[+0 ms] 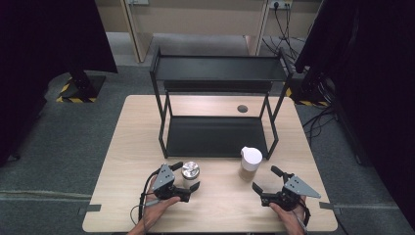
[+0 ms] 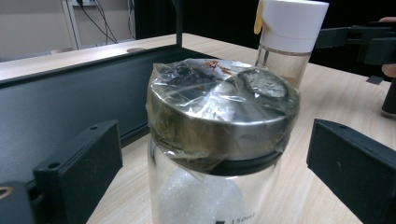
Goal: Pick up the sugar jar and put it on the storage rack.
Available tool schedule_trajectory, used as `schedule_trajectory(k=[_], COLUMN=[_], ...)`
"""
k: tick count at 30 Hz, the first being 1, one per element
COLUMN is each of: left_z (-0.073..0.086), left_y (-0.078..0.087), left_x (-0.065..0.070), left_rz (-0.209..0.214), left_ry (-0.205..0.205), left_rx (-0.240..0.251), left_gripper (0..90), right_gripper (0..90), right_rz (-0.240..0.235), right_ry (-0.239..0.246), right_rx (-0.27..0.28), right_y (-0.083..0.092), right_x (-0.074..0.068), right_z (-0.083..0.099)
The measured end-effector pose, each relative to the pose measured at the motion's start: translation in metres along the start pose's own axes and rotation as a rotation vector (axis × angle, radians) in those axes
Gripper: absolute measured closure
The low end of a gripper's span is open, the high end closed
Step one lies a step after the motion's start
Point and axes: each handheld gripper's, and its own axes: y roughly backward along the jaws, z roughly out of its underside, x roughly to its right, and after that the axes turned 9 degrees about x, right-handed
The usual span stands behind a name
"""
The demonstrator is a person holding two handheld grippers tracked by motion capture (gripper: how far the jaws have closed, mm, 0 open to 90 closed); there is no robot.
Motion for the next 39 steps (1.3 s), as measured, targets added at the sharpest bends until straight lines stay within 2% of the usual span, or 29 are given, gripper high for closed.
schedule_trajectory(k=[10,22,30,39], left_z=[-0.0021,-0.0068,-0.0059,-0.0077], left_y=[-0.0047,-0.0087,-0.0083,-0.0068], left_x=[-0.0002,-0.0001,0.0015,0.0006], left_rz=[-0.008,0.0,-0.004,-0.011], left_ry=[-0.002,-0.033,-0.043,-0.026], left_rx=[-0.013,-0.06,-0.054,-0.048], left_gripper=[8.5,30.0,30.8,31.0], right_gripper=[0.5,0.5,0.5,0.5], right_rz=[-0.002,-0.004,-0.004,-0.003], right_ry=[-0.002,-0.006,-0.007,-0.007], right_rx=[0.001,0.002,0.004,0.005], right_y=[0.0,0.0001,0.0003,0.0006], right_x=[0.0002,0.0005,0.0007,0.001], right_z=[0.0001,0.0003,0.0004,0.0003])
